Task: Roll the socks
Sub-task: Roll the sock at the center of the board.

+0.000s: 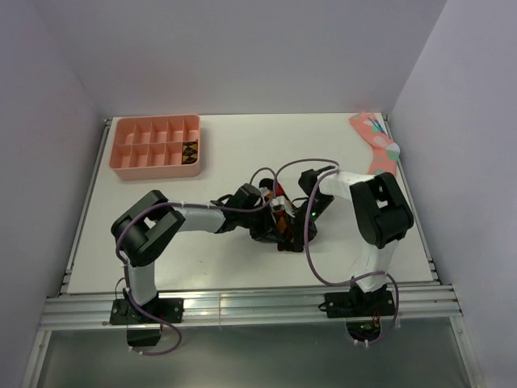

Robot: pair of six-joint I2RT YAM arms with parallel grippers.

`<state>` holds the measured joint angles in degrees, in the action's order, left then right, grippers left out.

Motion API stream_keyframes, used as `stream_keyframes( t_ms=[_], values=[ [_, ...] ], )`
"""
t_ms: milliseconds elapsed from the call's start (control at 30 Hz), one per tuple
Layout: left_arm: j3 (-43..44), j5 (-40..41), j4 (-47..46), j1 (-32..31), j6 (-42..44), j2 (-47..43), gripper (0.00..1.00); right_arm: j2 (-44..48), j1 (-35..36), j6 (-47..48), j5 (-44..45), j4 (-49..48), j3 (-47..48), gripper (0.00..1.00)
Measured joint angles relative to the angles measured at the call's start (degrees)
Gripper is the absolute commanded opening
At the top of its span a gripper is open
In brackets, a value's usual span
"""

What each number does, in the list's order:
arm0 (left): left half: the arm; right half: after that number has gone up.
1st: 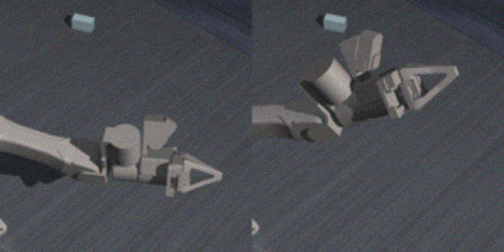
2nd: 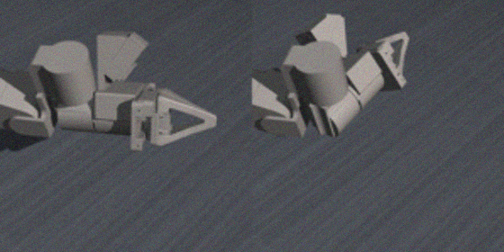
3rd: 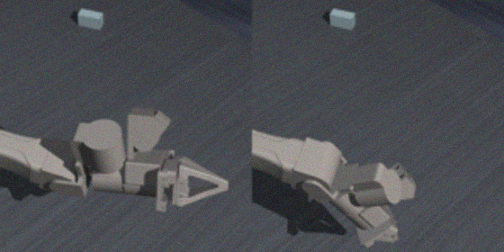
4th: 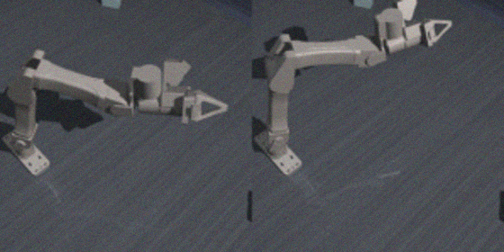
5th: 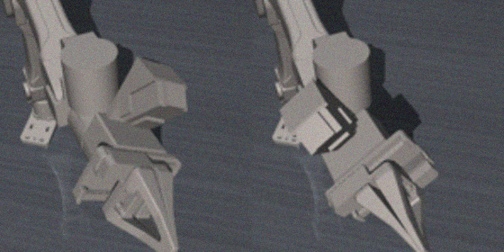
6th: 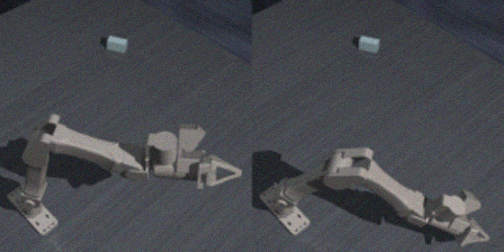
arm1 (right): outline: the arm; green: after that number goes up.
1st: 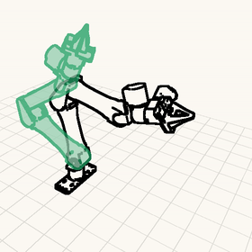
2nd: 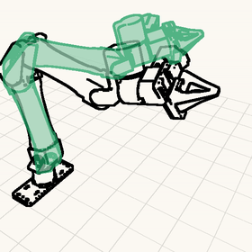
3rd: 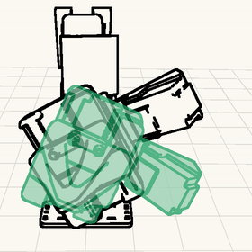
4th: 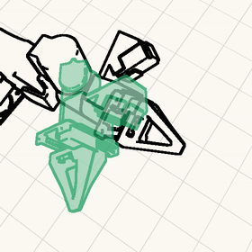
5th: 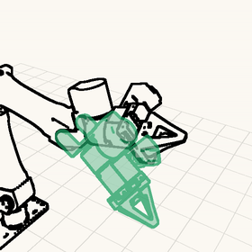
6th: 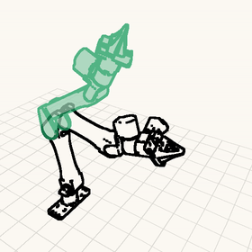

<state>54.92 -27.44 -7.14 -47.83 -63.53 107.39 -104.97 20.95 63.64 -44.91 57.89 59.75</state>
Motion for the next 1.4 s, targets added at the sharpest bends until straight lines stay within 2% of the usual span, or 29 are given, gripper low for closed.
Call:
stream_keyframes(
  t_ms=[200,267,467,667,767,1000,1400],
  values=[
    [-3.41,10.75,-1.86,-1.31,4.52,-2.84,0.39,-4.68,-1.25,3.67,0.81,9.97,1.38,0.2],
    [-5.4,14.95,-3.72,-1.75,6.95,-5.27,0.44,-6.51,-1.29,4.48,0.96,12.39,2.19,0.2],
    [-12.83,22.84,-13.75,-4.57,17.46,-13.66,0.4,-10.34,-1.6,4.37,1.29,16.02,4.46,0.2],
    [-20.0,25.16,-27.61,-10.19,25.27,-16.7,0.4,-12.7,-2.08,2.8,1.22,17.7,6.38,0.2],
    [-22.71,24.92,-33.31,-12.11,28.48,-15.74,0.41,-13.84,-2.51,1.44,0.94,18.16,6.97,0.2],
    [-22.64,23.1,-41.77,-15.67,33.53,-10.19,0.48,-14.53,-2.99,-1.33,0.92,18.29,8.31,0.2],
    [-20.46,20.7,-46.31,-18.53,38.71,-2.51,0.49,-18.71,-3.54,-2.6,0.09,20.98,11.63,0.2]
  ],
)
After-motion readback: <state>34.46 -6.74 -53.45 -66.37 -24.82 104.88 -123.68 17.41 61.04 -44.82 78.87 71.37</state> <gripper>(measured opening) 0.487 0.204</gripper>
